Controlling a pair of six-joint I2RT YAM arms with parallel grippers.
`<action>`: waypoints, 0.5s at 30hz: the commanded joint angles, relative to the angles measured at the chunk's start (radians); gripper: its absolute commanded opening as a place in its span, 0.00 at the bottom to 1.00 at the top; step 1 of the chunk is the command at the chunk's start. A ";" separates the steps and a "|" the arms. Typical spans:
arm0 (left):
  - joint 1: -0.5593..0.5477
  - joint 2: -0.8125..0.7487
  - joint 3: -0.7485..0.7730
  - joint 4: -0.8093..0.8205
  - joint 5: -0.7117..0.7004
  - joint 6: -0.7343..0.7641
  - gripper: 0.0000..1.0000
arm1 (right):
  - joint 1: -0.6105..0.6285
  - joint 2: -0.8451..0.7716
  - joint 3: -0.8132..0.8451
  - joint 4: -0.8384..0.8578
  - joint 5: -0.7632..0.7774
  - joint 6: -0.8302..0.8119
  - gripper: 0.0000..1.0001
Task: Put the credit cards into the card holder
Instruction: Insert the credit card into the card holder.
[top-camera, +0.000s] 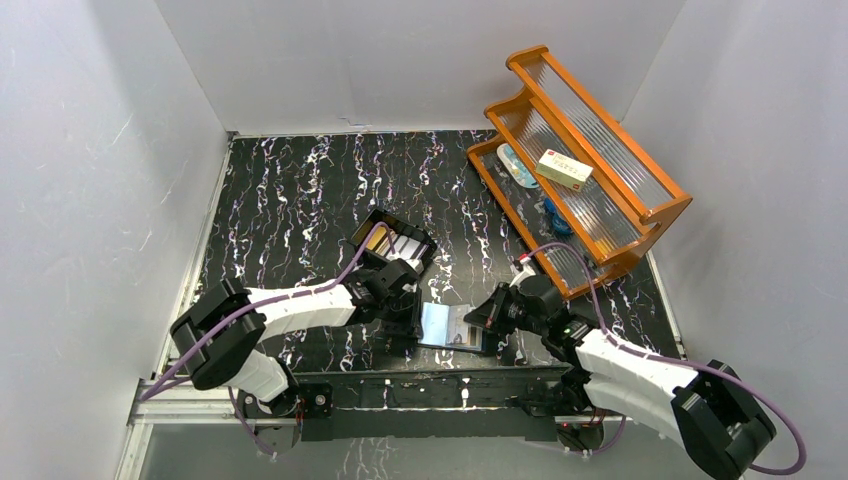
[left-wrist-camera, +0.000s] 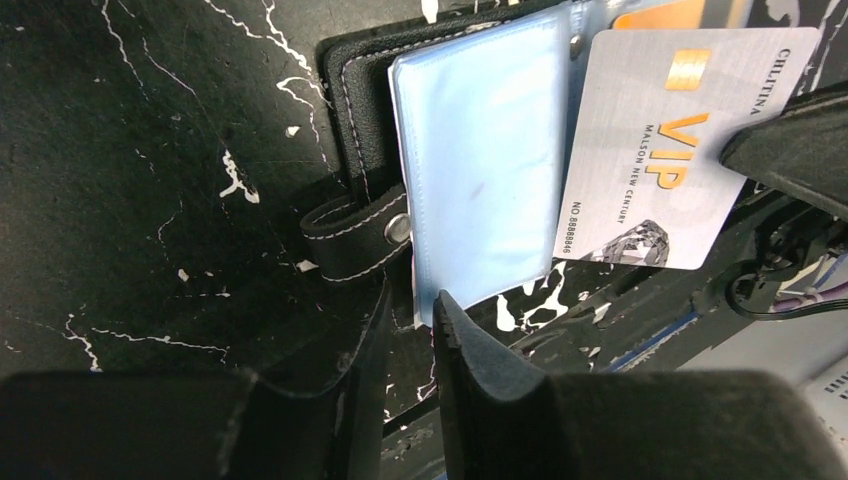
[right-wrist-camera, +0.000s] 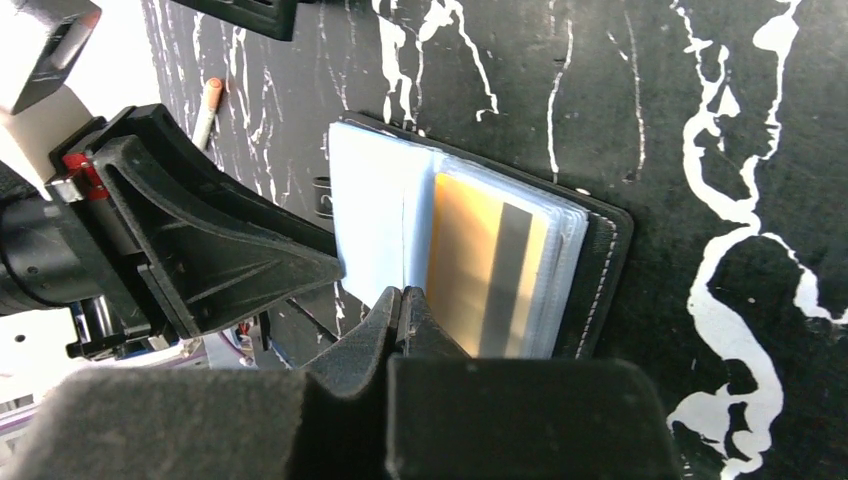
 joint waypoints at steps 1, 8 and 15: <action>-0.012 0.012 0.008 -0.008 -0.025 0.014 0.19 | -0.011 0.045 -0.032 0.119 -0.028 -0.003 0.00; -0.020 0.022 0.000 -0.008 -0.036 0.011 0.12 | -0.018 0.124 -0.072 0.247 -0.073 0.011 0.00; -0.026 0.034 -0.003 -0.005 -0.037 0.013 0.10 | -0.019 0.140 -0.095 0.291 -0.075 0.009 0.00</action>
